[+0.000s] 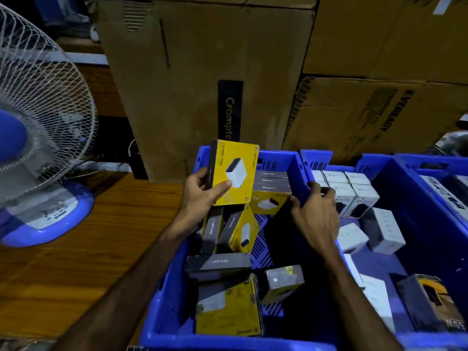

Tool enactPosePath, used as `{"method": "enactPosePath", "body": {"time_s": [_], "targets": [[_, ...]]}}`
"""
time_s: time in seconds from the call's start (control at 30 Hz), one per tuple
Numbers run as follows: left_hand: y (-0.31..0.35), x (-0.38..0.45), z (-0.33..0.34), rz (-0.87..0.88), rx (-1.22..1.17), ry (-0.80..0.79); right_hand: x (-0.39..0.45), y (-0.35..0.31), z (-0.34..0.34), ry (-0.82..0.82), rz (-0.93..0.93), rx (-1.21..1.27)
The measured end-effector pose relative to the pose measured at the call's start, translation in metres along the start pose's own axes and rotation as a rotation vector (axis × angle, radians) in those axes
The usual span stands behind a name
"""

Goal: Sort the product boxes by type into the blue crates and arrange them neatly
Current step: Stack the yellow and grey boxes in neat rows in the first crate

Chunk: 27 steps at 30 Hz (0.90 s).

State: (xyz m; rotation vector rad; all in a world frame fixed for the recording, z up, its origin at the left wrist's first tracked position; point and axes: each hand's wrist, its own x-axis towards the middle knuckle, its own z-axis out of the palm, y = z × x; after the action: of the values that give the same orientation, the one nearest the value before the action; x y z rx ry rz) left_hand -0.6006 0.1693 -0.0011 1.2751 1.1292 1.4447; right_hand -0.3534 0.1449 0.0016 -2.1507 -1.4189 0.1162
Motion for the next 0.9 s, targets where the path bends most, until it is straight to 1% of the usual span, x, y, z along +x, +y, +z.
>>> {"method": "enactPosePath", "body": {"time_s": [0.07, 0.2, 0.27, 0.33, 0.4, 0.47, 0.53, 0.7, 0.77, 0.83, 0.9], "targets": [[-0.001, 0.002, 0.000, 0.045, 0.096, -0.024, -0.001, -0.001, 0.000, -0.059, 0.033, -0.011], [0.002, 0.016, 0.006, 0.098, 0.292, -0.095, 0.003, 0.000, -0.006, -0.056, 0.091, 0.043], [0.006, 0.025, 0.017, 0.109, 0.361, -0.166, 0.002, 0.001, -0.008, -0.078, 0.078, 0.025], [0.009, 0.035, 0.028, 0.125, 0.412, -0.249, 0.001, 0.000, -0.010, -0.086, 0.081, 0.063], [0.009, 0.048, 0.038, 0.164, 0.481, -0.322, 0.001, -0.001, -0.010, -0.051, 0.097, 0.143], [0.007, 0.058, 0.049, 0.160, 0.535, -0.385, 0.002, -0.001, -0.010, 0.006, 0.128, 0.244], [0.002, 0.066, 0.061, 0.161, 0.586, -0.411, 0.002, 0.000, -0.009, 0.049, 0.154, 0.320], [-0.014, 0.081, 0.080, 0.161, 0.657, -0.546, 0.004, 0.002, -0.008, 0.087, 0.175, 0.358], [-0.024, 0.084, 0.082, 0.141, 0.704, -0.570, 0.005, 0.003, -0.007, 0.095, 0.174, 0.357], [-0.039, 0.085, 0.083, 0.109, 0.774, -0.559, 0.005, 0.003, -0.007, 0.110, 0.176, 0.360], [-0.055, 0.084, 0.084, 0.123, 0.857, -0.536, 0.005, 0.003, -0.007, 0.117, 0.182, 0.362]]}}
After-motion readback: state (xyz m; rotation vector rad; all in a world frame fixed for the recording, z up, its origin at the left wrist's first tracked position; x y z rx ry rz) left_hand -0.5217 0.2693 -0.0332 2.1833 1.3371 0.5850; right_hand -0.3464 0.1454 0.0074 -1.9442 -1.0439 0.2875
